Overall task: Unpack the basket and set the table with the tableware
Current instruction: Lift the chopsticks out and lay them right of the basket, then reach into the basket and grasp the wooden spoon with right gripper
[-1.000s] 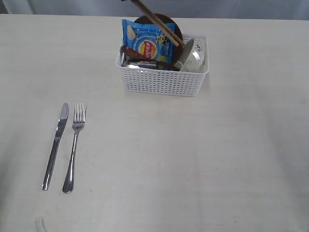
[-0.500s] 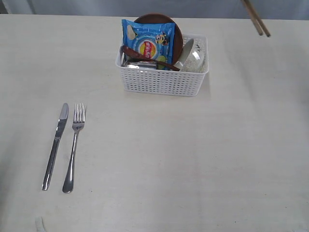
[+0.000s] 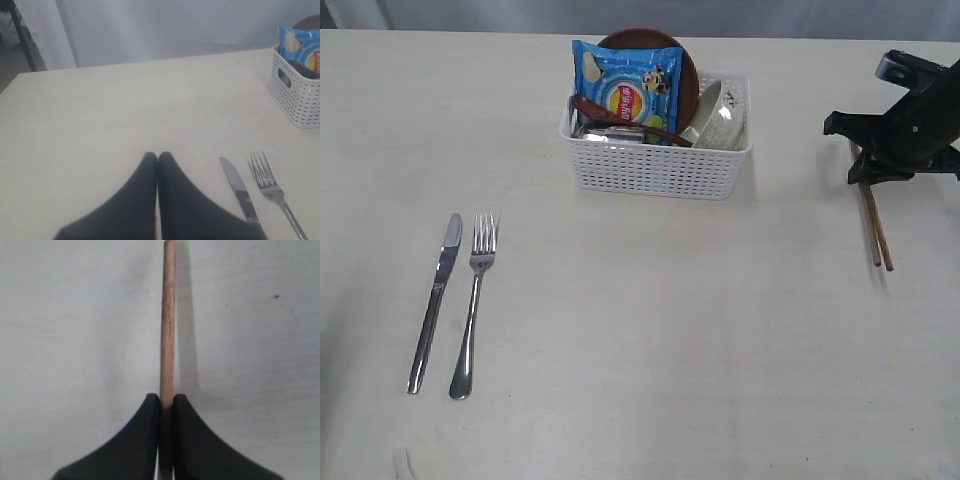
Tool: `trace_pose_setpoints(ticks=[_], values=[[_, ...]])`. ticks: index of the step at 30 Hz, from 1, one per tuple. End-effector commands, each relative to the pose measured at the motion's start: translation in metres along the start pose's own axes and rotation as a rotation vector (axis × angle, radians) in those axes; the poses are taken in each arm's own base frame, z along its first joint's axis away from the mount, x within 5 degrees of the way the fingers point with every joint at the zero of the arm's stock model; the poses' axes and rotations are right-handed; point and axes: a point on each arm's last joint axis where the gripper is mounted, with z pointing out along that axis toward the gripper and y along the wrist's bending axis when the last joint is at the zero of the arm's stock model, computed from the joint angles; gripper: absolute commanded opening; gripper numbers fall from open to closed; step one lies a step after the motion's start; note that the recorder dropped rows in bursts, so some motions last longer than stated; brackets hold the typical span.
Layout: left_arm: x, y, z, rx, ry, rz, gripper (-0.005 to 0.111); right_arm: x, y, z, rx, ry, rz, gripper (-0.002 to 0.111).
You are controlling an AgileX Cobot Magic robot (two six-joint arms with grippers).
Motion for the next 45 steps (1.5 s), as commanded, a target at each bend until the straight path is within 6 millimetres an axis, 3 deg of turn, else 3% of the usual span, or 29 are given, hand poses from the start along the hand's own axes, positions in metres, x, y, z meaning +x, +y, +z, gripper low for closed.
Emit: trace_pose_setpoints(ticks=[1, 10, 15, 18, 22, 26, 32, 35, 38, 39, 41, 45], values=[[0.001, 0.000, 0.000, 0.005, 0.000, -0.001, 0.000, -0.003, 0.003, -0.002, -0.029, -0.040, -0.032, 0.000], [0.001, 0.000, 0.000, 0.005, 0.000, -0.001, 0.000, 0.005, 0.017, 0.019, -0.047, 0.006, -0.111, 0.000], [0.001, 0.000, 0.000, 0.005, 0.000, -0.001, 0.000, 0.006, 0.019, 0.021, -0.046, 0.005, -0.126, 0.029], [0.001, 0.000, 0.000, 0.005, 0.000, -0.001, 0.000, 0.005, 0.019, 0.020, -0.047, 0.001, -0.127, 0.040], [0.001, 0.000, 0.000, 0.005, 0.000, -0.001, 0.000, -0.004, 0.025, 0.002, -0.063, -0.036, -0.140, 0.040], [0.001, 0.000, 0.000, 0.005, 0.000, -0.001, 0.000, -0.024, 0.043, -0.040, -0.134, -0.087, -0.155, 0.040], [0.001, 0.000, 0.000, 0.005, 0.000, -0.001, 0.000, -0.042, 0.107, -0.107, -0.303, -0.231, -0.413, 0.040], [0.001, 0.000, 0.000, 0.005, 0.000, -0.001, 0.000, -0.035, 0.150, -0.116, -0.381, -0.284, -0.632, 0.040], [0.001, 0.000, 0.000, 0.005, 0.000, -0.001, 0.000, -0.017, 0.193, -0.106, -0.431, -0.292, -0.815, 0.040], [0.001, 0.000, 0.000, 0.005, 0.000, -0.001, 0.000, -0.001, 0.222, -0.095, -0.447, -0.298, -0.941, 0.040], [0.001, 0.000, 0.000, 0.005, 0.000, -0.001, 0.000, 0.017, 0.253, -0.074, -0.442, -0.310, -1.088, 0.040], [0.001, 0.000, 0.000, 0.005, 0.000, -0.001, 0.000, 0.041, 0.285, -0.033, -0.405, -0.336, -1.255, 0.040]])
